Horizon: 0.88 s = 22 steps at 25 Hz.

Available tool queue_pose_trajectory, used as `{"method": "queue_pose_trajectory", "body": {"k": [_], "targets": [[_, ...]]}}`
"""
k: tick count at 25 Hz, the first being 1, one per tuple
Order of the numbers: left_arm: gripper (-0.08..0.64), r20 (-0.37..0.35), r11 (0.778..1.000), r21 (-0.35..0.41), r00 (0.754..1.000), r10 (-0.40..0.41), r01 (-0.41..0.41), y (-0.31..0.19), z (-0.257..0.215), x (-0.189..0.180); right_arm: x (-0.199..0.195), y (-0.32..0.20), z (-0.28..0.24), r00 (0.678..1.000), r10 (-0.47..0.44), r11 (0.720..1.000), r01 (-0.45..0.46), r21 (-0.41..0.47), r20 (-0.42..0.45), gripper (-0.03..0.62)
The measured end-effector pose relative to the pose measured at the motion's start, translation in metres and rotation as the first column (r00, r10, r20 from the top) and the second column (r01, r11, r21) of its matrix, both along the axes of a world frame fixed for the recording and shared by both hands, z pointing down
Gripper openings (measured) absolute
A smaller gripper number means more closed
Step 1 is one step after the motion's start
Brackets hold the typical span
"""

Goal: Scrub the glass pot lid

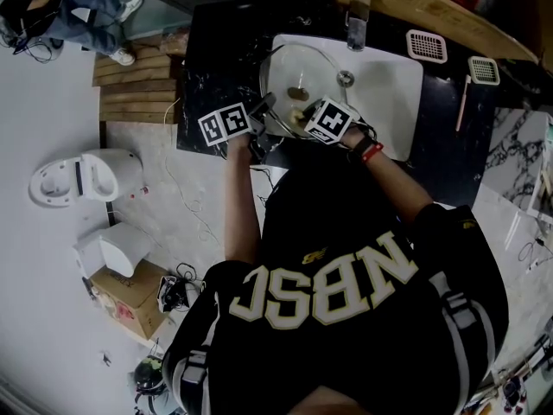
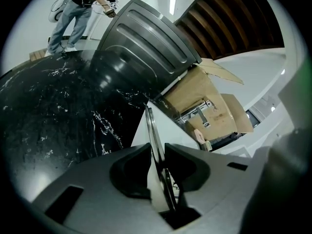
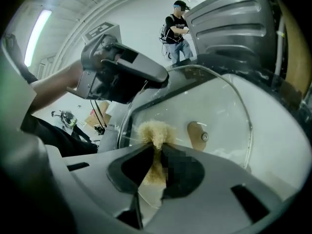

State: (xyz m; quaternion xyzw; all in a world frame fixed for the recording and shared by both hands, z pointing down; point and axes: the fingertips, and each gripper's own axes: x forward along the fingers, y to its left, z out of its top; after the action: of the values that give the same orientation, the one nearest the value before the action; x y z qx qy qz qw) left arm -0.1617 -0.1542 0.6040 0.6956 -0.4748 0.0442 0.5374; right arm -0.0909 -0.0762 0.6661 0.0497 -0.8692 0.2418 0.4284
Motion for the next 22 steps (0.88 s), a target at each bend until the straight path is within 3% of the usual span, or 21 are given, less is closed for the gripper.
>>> {"method": "queue_pose_trajectory", "body": {"k": [11, 22], "targets": [[0.101, -0.007, 1.0, -0.001, 1.0, -0.004, 0.004, 0.001, -0.001, 0.0, -0.041, -0.05, -0.012, 0.978, 0.155, 0.986, -0.162, 0.041, 0.137, 0.063], [0.101, -0.009, 1.0, -0.002, 1.0, -0.002, 0.002, 0.001, -0.002, -0.001, -0.051, -0.127, -0.002, 0.958, 0.255, 0.952, -0.273, 0.14, 0.134, 0.064]]}}
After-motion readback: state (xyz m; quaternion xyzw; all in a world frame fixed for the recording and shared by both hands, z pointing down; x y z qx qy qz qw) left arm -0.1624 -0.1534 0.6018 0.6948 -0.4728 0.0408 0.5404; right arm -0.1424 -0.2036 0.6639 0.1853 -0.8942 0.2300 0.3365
